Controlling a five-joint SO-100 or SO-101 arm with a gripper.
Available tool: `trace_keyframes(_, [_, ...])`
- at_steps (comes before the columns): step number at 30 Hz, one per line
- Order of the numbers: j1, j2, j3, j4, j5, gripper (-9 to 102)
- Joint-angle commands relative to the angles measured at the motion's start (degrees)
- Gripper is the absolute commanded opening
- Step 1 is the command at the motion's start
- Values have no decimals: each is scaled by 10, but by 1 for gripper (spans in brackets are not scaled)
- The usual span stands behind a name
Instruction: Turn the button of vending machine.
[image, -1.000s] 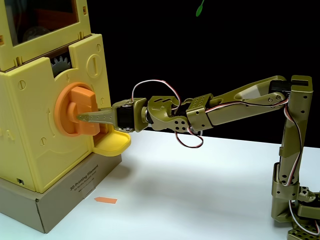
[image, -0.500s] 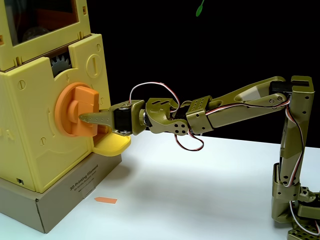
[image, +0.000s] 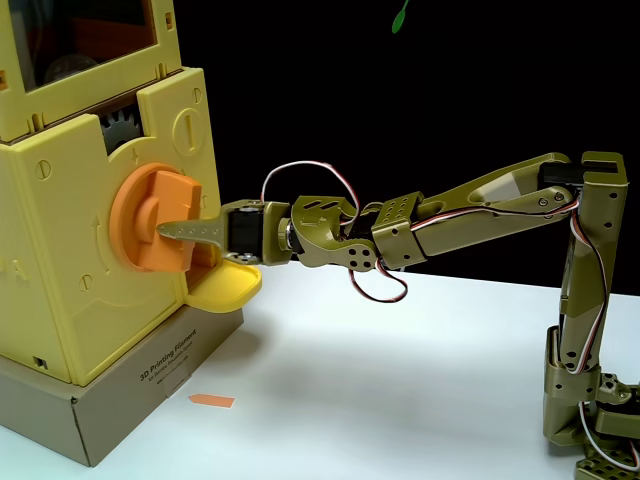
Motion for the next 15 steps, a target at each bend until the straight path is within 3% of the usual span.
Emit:
trace_keyframes(1, [2,25,-12,-17,117,-1])
trace_keyframes(15, [-5,48,-13,-16,707,-1])
